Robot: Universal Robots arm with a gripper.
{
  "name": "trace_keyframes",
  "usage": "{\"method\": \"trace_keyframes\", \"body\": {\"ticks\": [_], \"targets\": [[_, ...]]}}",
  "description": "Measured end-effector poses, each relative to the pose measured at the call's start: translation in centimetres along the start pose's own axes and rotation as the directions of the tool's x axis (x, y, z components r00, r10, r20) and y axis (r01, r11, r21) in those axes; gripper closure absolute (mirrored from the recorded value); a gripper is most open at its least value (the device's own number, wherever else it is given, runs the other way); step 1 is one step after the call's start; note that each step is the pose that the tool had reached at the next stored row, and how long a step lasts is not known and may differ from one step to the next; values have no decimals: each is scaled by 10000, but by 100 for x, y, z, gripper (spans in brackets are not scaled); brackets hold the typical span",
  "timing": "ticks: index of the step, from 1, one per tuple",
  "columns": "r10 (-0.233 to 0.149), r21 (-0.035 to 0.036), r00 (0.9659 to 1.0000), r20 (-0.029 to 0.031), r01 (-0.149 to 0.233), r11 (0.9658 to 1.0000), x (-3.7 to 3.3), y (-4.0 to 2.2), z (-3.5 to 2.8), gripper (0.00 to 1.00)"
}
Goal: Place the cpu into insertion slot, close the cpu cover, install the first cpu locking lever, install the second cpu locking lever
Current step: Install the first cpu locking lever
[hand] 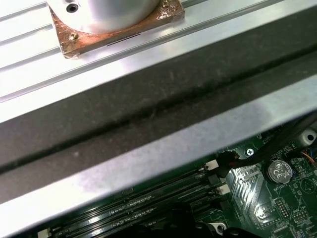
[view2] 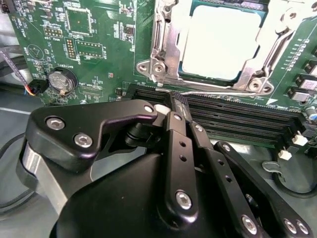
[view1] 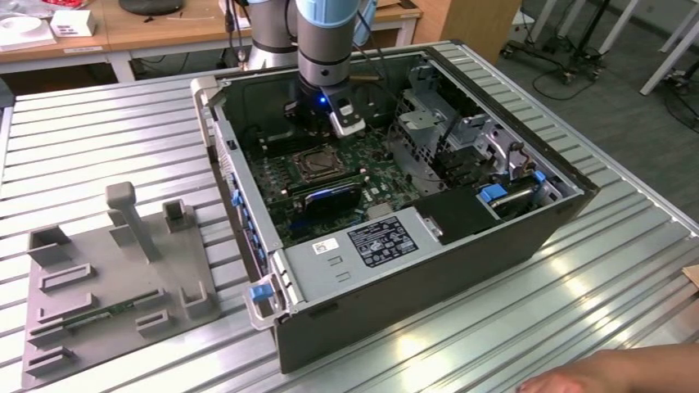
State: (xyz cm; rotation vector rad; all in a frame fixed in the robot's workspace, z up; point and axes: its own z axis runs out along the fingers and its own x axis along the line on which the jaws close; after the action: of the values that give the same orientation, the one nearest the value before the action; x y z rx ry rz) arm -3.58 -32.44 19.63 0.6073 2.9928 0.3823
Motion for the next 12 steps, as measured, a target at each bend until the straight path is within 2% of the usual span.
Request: {"method": "trace_keyframes", "body": {"ticks": [12], "targets": [[-3, -2, 10000, 11, 3, 10000, -4, -9, -1, 90]]}}
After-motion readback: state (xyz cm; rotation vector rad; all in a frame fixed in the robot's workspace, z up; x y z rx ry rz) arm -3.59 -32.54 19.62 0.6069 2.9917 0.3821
